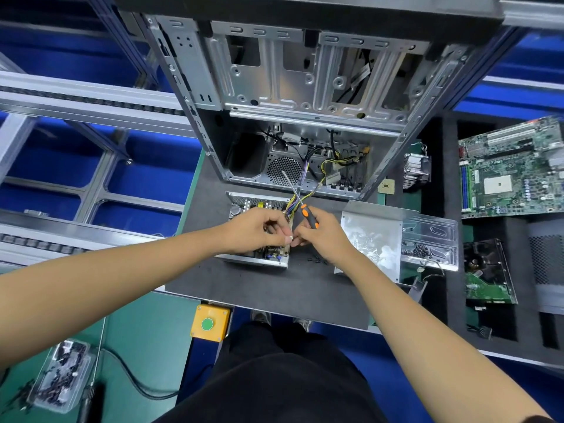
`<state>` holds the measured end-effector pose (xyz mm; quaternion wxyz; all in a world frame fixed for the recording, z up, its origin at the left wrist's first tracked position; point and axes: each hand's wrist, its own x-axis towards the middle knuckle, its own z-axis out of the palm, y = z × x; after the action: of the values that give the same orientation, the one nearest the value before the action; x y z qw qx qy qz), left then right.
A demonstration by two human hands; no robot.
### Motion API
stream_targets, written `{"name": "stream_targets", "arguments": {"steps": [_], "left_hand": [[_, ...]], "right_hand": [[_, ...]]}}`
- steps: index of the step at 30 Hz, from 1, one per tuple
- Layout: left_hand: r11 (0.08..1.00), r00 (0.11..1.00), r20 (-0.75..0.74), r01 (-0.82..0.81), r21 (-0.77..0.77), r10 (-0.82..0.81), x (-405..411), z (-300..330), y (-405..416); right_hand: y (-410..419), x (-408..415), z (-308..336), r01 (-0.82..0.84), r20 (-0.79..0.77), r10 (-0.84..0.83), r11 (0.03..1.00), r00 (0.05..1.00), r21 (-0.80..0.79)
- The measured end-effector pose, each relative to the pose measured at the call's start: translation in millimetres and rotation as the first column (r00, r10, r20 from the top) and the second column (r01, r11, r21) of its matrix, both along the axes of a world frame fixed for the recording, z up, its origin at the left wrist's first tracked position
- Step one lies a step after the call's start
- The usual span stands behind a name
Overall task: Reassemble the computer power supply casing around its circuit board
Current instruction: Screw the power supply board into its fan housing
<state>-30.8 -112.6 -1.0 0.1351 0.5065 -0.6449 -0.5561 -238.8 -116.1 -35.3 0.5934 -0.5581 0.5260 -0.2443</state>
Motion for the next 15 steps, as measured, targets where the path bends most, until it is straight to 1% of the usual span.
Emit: {"name": "stream_targets", "arguments": {"steps": [2,4,6,7,8,10,13,15], "left_hand": [[0.998,0.999,0.005,-0.039,0.047,0.039,-1,2,-1],[0.999,0.997,0.074,-0.014,0.045,0.011,-3,4,-3],[0.999,0.989,0.147,0.01,0.031,-0.014,-6,7,-5],[1.0,0.982,0.188,0.016,0.012,-0.018,-7,8,-6],[0.998,0.967,0.254,0.038,-0.04,-0.027,-9,9,-6],[0.976,0.922,0.385,0.127,-0.175,-0.051,-12,10,-4],[0.943,0.895,0.432,0.235,-0.238,-0.114,-17,11,1],[0.902,0.846,0.516,0.318,-0.292,-0.132,-20,10,3]], "right_hand": [[-1,-1,0,-0.032,-0.089,0.027,0.998,0.996,-0.057],[-3,-1,1,-0.077,-0.151,0.064,0.994,0.986,-0.082],[-3,-1,1,-0.122,-0.178,0.109,0.99,0.978,-0.067],[-4,-1,1,-0.143,-0.188,0.13,0.988,0.973,-0.058],[-4,-1,1,-0.161,-0.193,0.148,0.986,0.97,-0.05],[-4,-1,1,-0.185,-0.201,0.174,0.982,0.964,-0.038],[-7,-4,0,-0.201,-0.22,0.192,0.979,0.957,-0.02],[-10,-5,0,-0.217,-0.222,0.209,0.976,0.952,-0.013]]}}
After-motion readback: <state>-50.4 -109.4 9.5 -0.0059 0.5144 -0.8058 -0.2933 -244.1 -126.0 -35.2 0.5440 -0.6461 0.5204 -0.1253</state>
